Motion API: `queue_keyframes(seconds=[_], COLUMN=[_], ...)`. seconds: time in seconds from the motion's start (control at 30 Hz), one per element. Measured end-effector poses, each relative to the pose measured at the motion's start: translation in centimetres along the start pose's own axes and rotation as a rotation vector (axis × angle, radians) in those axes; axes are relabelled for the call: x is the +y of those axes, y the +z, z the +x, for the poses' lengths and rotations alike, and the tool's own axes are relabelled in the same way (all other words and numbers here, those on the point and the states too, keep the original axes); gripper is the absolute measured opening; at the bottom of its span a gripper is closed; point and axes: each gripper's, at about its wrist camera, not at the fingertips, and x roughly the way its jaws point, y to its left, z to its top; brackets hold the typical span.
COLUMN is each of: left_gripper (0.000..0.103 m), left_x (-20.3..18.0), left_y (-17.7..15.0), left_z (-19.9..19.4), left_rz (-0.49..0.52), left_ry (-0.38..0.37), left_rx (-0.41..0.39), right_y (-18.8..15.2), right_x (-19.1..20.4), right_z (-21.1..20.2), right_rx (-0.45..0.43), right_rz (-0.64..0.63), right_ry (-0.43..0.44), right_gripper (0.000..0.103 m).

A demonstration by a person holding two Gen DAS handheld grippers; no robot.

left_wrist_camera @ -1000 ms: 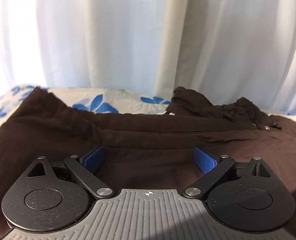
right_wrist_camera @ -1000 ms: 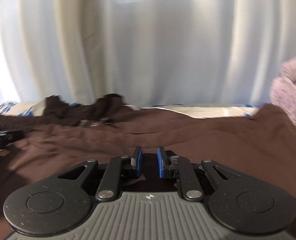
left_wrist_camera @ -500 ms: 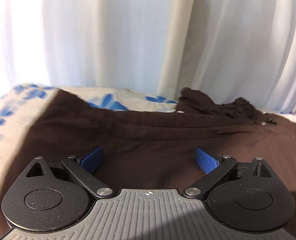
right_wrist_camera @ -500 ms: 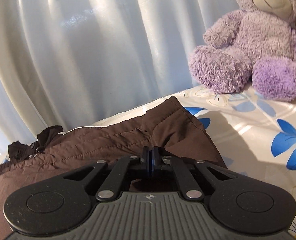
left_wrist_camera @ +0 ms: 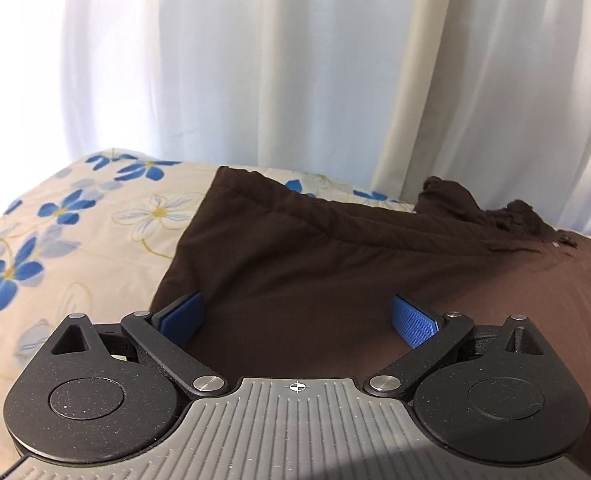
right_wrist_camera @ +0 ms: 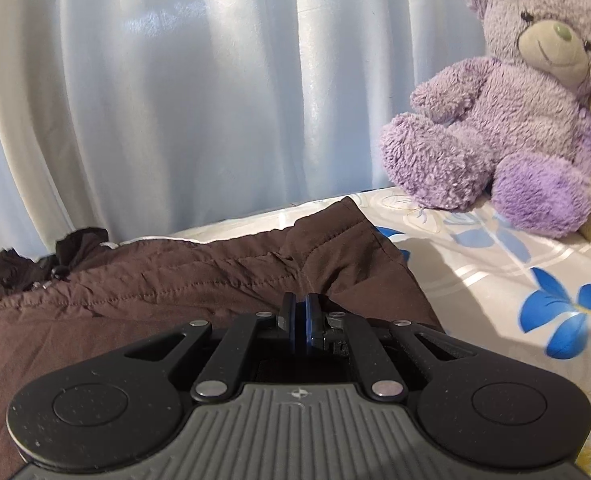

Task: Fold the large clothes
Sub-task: 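Move both open grippers to the coat hem and grasp it, then lift the coat hem with the left gripper while the right gripper grasps the hem beside it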

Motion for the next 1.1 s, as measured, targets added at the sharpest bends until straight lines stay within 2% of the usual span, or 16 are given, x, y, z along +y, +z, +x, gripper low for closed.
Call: queue_keyframes(seconds=[0.07,0.13,0.23,0.3,0.4,0.47,0.53,0.63,0.7,0.8,0.87,0.97,1.0,1.03,1.1], left_gripper=[0.102,0.102,0.102,0.102,0.102,0.102,0.102,0.102,0.102,0.101,0.098,0.082,0.067,0.059,0.059], left_x=[0.0,0.1,-0.2,-0.5,-0.3,0.4,1.6,4.3,6.2,8.7,9.9,11.4,11.7,12.0,12.4], left_y=[-0.9,-2.1,-4.1,-5.3,-6.6,-6.9,-7.1,-7.5,-7.9,-8.5,-8.6,-8.6,-8.6,-8.6,-8.6], left_z=[-2.5,-5.2,-8.5,-10.0,-11.0,-11.6,-12.1,-12.5,-12.6,-11.8,-11.4,-10.5,-9.9,-9.4,-8.7], left_rz=[0.003,-0.010,-0.013,-0.011,-0.021,-0.026,-0.054,-0.174,-0.289,-0.478,-0.566,-0.618,-0.623,-0.634,-0.652], left_ry=[-0.006,-0.042,-0.074,-0.084,-0.079,-0.061,-0.030,-0.034,-0.088,-0.254,-0.289,-0.320,-0.314,-0.305,-0.334], left_rx=[0.004,0.014,0.049,0.068,0.097,0.106,0.117,0.132,0.138,0.154,0.139,0.125,0.147,0.168,0.181], right_y=[-0.7,-1.9,-4.6,-6.5,-9.4,-10.9,-11.2,-10.7,-10.6,-10.6,-10.4,-9.8,-9.7,-9.6,-9.6], right_x=[0.8,1.3,3.9,6.5,10.7,12.8,13.5,12.9,12.5,12.4,12.7,13.3,13.5,13.7,14.3], right_z=[-2.5,-5.8,-10.9,-13.6,-15.8,-16.3,-16.5,-16.1,-16.2,-16.3,-16.0,-16.1,-16.2,-16.2,-15.9], right_rx=[0.000,0.006,0.053,0.095,0.138,0.127,0.114,0.126,0.139,0.159,0.184,0.191,0.194,0.198,0.207], right_rz=[-0.004,0.004,-0.042,-0.107,-0.233,-0.299,-0.314,-0.291,-0.265,-0.232,-0.212,-0.208,-0.205,-0.202,-0.212], right_ry=[0.040,0.122,0.289,0.436,0.585,0.599,0.577,0.585,0.590,0.602,0.617,0.644,0.657,0.669,0.682], right_gripper=[0.005,0.005,0.005,0.006,0.011,0.020,0.022,0.022,0.022,0.023,0.023,0.024,0.024,0.024,0.024])
